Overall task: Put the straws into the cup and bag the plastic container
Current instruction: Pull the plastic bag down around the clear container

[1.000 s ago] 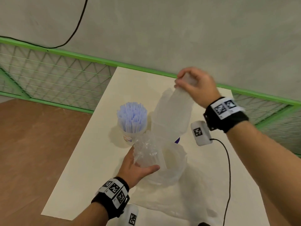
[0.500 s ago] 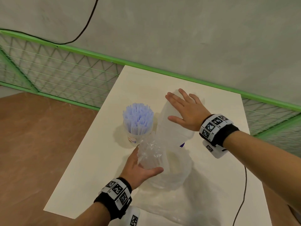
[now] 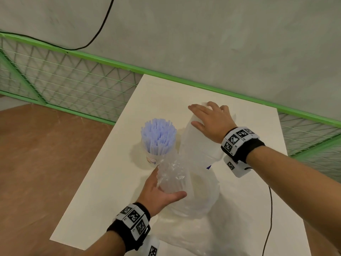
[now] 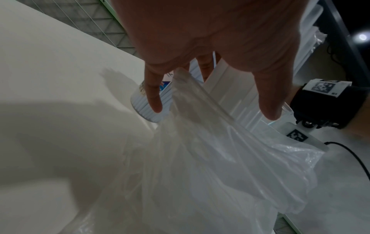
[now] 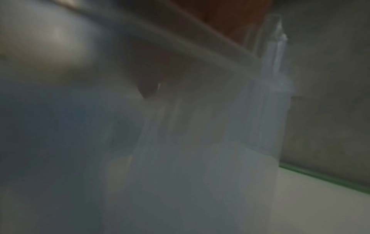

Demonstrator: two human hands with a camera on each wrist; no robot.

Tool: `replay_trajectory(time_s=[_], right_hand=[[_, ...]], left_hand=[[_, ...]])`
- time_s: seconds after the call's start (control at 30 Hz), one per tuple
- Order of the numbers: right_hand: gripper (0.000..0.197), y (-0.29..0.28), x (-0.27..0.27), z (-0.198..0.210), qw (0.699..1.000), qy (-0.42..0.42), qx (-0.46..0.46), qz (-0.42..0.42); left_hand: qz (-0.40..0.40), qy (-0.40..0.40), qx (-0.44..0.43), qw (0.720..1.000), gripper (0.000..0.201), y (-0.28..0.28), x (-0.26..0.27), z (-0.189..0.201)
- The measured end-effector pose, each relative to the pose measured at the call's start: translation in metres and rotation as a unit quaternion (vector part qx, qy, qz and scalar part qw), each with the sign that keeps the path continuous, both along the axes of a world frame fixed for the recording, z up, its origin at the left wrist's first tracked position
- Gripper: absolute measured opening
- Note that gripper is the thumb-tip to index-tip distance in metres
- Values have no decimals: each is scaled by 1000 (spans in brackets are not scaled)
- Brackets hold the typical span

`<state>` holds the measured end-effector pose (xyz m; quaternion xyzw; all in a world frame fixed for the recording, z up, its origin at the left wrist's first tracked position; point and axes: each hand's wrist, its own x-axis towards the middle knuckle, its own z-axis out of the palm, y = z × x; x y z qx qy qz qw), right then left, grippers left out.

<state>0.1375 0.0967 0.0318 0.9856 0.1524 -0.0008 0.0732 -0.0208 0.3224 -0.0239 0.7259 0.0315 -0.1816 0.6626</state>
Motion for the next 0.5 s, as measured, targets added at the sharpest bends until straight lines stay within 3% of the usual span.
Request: replay_trajectory(time_s=[0.1,0.2,0.27,0.33,0.4,0.5], right_hand=[[62,-3,-3,-3,999,34,-31,20],[65,2,-8,12,999,24,1,38],[52,14,-22,25,993,-30,87,76],[47,28,-42,34,966,-46,216,136],[54,40,-69,40,936,26,305,174],[61,45,-101,38,926,140,299,183]], left_hand=[[-4,2,4,1000,70,0,0,-2],[-20,1,10,1000,67,1,0,0],[-28,-1,11,1000,66,1,0,0],[-26,0,10,1000,66,1,0,-1],[-21,5,2,1000,67,1,-1,-3],[-18,10,-7,1000,70,3,-3,-9]])
